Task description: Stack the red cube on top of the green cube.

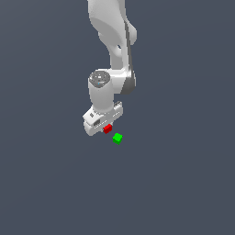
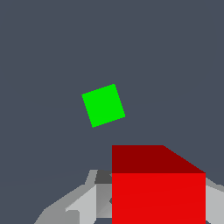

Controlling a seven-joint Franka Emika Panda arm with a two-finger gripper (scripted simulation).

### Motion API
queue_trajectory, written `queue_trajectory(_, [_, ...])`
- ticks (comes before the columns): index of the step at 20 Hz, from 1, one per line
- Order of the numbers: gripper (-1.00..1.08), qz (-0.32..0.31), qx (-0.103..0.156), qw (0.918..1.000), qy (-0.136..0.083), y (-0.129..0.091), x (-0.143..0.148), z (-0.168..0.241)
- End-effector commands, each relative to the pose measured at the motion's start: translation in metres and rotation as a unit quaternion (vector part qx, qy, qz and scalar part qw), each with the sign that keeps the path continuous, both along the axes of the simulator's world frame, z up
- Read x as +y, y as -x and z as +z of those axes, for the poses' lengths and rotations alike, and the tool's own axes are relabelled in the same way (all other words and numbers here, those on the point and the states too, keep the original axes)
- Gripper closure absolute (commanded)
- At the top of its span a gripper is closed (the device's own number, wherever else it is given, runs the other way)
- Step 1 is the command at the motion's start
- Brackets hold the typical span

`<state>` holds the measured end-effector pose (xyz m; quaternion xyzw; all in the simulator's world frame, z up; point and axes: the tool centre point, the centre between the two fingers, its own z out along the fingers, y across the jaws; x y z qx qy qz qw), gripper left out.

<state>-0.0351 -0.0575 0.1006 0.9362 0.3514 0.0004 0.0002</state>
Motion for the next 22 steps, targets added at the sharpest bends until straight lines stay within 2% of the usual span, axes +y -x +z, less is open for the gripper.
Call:
queue_trajectory(1, [1.08, 0.001, 0.0, 1.0, 0.0, -0.005, 0.016, -0.01])
queue_trajectory(6, [1.08, 0.001, 0.0, 1.0, 0.0, -0.015, 0.044, -0.029])
queue_trajectory(12, [1.08, 0.001, 0.0, 1.0, 0.0, -0.02, 0.055, -0.037])
queue_trajectory(13, [-0.92, 0.001, 0.0, 1.0, 0.0, -0.02, 0.055, -0.037])
queue_trajectory(22, [-0.92, 0.001, 0.0, 1.0, 0.0, -0.02, 0.055, -0.037])
